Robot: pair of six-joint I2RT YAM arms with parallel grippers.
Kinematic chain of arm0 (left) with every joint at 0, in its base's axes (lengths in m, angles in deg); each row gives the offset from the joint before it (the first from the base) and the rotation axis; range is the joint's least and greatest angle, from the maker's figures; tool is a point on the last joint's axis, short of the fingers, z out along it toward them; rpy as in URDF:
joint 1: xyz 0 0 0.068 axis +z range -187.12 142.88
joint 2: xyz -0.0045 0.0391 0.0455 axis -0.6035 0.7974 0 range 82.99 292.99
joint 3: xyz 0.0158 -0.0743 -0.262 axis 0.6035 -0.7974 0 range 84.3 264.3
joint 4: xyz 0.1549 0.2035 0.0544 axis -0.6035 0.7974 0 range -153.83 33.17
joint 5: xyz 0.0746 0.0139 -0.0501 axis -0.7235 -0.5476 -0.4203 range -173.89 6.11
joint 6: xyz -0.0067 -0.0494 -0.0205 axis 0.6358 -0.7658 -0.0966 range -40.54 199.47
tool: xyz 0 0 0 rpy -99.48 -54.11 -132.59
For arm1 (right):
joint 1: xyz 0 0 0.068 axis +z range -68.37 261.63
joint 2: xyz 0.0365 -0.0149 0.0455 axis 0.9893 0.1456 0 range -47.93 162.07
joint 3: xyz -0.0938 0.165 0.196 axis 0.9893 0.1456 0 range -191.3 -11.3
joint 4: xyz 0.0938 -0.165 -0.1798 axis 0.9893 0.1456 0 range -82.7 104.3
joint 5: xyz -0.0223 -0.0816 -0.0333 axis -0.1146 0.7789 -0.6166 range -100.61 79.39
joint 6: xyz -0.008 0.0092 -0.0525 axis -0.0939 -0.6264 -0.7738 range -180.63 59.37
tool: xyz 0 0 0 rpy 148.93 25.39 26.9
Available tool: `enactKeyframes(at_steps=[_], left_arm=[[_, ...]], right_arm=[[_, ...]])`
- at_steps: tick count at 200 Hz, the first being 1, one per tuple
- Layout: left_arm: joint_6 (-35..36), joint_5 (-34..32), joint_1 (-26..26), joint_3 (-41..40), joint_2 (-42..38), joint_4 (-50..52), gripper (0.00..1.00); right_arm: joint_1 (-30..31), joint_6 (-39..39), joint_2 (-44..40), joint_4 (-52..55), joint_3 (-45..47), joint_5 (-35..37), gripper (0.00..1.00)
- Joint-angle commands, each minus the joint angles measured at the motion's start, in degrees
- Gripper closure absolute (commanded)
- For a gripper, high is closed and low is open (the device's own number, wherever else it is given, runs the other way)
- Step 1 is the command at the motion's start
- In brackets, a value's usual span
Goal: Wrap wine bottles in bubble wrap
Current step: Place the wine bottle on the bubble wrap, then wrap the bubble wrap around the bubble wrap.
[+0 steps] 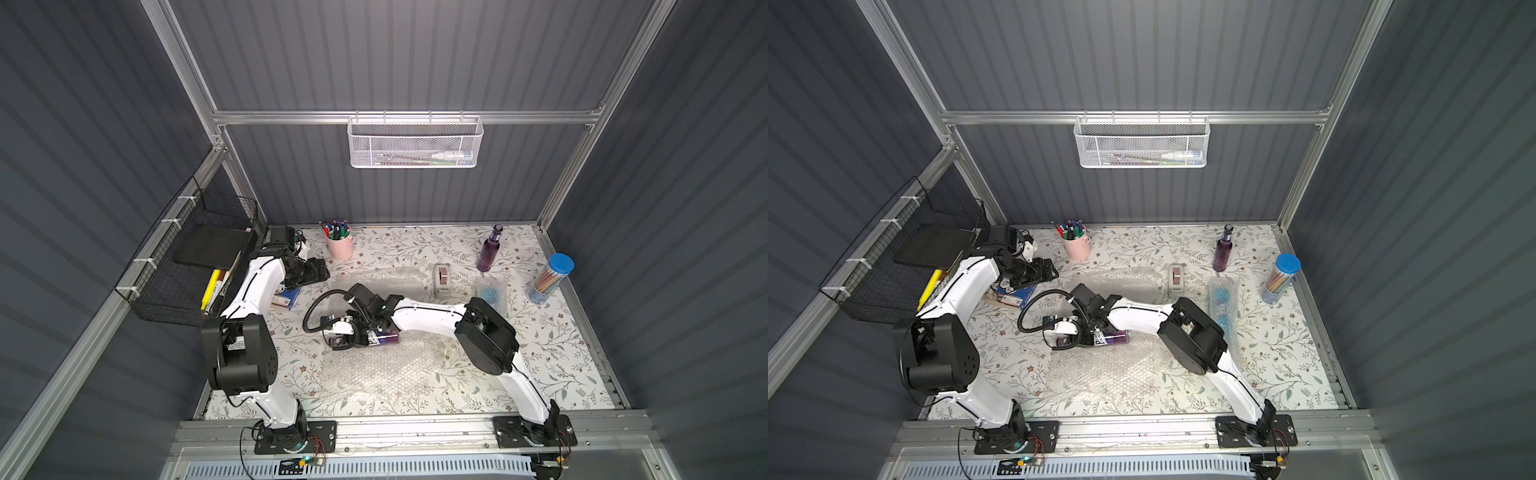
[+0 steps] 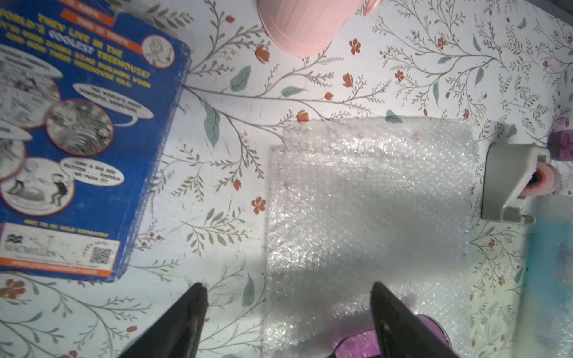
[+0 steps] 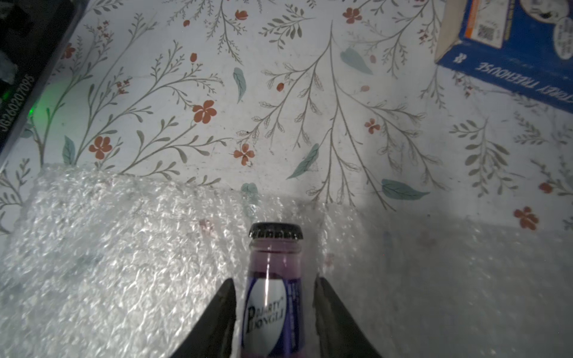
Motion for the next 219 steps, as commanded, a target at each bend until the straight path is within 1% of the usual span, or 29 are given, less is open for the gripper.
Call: enactKeyframes(at_steps=[1,18,37,53,74,91,111,115,133,150,164,167,181,202,219], left_arm=[[0.81,4.63,0.15,-4.06,-4.00,1.37,0.08],[0.86,4.99,0.15,-5.47,-5.34,2.32,0.06],[1.10,4.72,0.15,-6.02,-6.50,3.69,0.05],[1.10,4.86,0.14,-6.90,-7.78,4.09,0.04],[0.56,7.31,0.13,-9.09,-9.16,3.32,0.01],[0.86,9.27,0.15,-10.39,-9.57,3.64,0.01],[2.24,10.68,0.15,-12.10,-10.91,4.57,0.01],[2.21,12.93,0.15,-12.50,-11.27,4.59,0.01],[0.51,15.39,0.15,-15.04,-12.91,4.30,0.01],[-1.46,17.01,0.15,-18.00,-14.89,2.58,0.01],[-2.46,17.48,0.15,-19.23,-15.59,2.29,0.00],[-2.62,17.65,0.15,-19.48,-15.72,2.31,0.01],[-3.31,18.17,0.15,-20.54,-16.76,1.99,0.01],[-3.86,18.34,0.15,-21.47,-17.79,1.96,0.01],[-3.65,18.77,0.13,-22.00,-17.82,2.11,0.01]], right_arm=[[-0.29,0.06,-1.89,-1.08,-1.49,2.06,0.45],[-0.38,0.25,-4.87,-1.97,0.50,2.02,0.37],[-0.55,-0.11,-9.53,-3.27,3.94,2.33,0.30],[-0.79,-0.54,-14.78,-3.37,7.89,3.47,0.27],[-0.88,-2.00,-22.73,-3.30,15.36,4.41,0.24],[-0.74,-3.65,-28.24,-1.20,21.22,4.09,0.23],[-0.09,-3.90,-33.29,2.15,28.21,1.67,0.23],[0.26,-3.58,-34.28,2.61,29.67,1.49,0.23],[1.82,-2.99,-38.23,4.57,35.54,1.86,0.23],[4.11,-2.34,-40.76,6.60,39.66,3.79,0.24],[6.62,-1.88,-41.60,7.87,42.40,4.61,0.26],[7.17,-1.59,-41.72,8.00,43.03,6.73,0.26],[9.72,-0.72,-41.51,8.32,45.30,8.68,0.28],[12.53,0.58,-40.13,8.23,47.15,11.96,0.30],[14.25,-0.30,-38.21,8.10,47.19,14.50,0.32]])
